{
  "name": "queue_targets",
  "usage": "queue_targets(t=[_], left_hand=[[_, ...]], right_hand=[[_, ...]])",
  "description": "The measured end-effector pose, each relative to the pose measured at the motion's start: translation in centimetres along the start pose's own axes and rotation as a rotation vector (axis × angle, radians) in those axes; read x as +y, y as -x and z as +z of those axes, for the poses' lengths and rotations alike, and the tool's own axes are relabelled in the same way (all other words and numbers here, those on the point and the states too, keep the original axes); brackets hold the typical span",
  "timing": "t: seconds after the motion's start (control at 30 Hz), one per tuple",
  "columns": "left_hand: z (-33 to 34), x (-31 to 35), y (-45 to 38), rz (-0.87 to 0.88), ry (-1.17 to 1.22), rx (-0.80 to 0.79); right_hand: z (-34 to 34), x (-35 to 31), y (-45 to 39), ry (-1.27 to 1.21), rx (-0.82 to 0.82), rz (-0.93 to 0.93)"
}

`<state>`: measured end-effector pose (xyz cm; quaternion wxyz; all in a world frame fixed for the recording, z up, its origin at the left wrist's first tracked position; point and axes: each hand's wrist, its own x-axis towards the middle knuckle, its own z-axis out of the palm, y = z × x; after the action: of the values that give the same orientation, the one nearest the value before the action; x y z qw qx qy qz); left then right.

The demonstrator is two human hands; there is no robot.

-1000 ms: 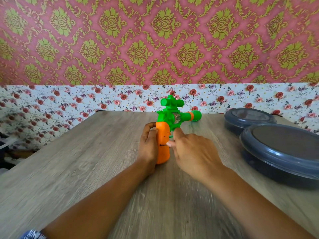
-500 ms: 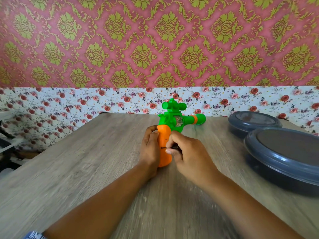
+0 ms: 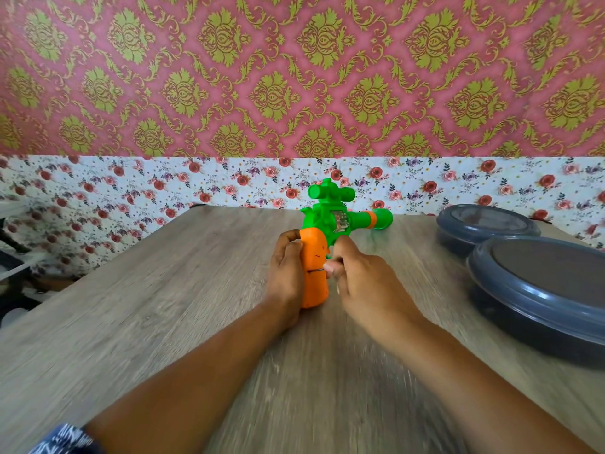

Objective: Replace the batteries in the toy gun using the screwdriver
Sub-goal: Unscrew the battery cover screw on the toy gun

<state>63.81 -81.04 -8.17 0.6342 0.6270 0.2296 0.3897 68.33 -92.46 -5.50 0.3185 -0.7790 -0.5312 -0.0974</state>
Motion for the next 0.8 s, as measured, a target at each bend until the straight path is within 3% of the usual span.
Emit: queue_targets(t=[0.3,0.37,0.53,0.8], left_hand=[[0.07,0.37,0.35,0.016,-0.047,0.007],[0.06,0.34,0.27,0.019,-0.059,0.009],[0.12,0.21,-0.09,-0.020,0.003,0.014],[0.03,0.00,-0.09,-0.015,-0.049,0.038]], right_hand=[[-0.09,0.03,0.26,-0.242,0.079,-0.056],[0.02,0.11,0.28,-0.191,0.081,-0.049],[0.01,0.61,0.47,0.218,0.084,-0.049],[0.18,0.93,0.28,0.024,0.100,-0.135]])
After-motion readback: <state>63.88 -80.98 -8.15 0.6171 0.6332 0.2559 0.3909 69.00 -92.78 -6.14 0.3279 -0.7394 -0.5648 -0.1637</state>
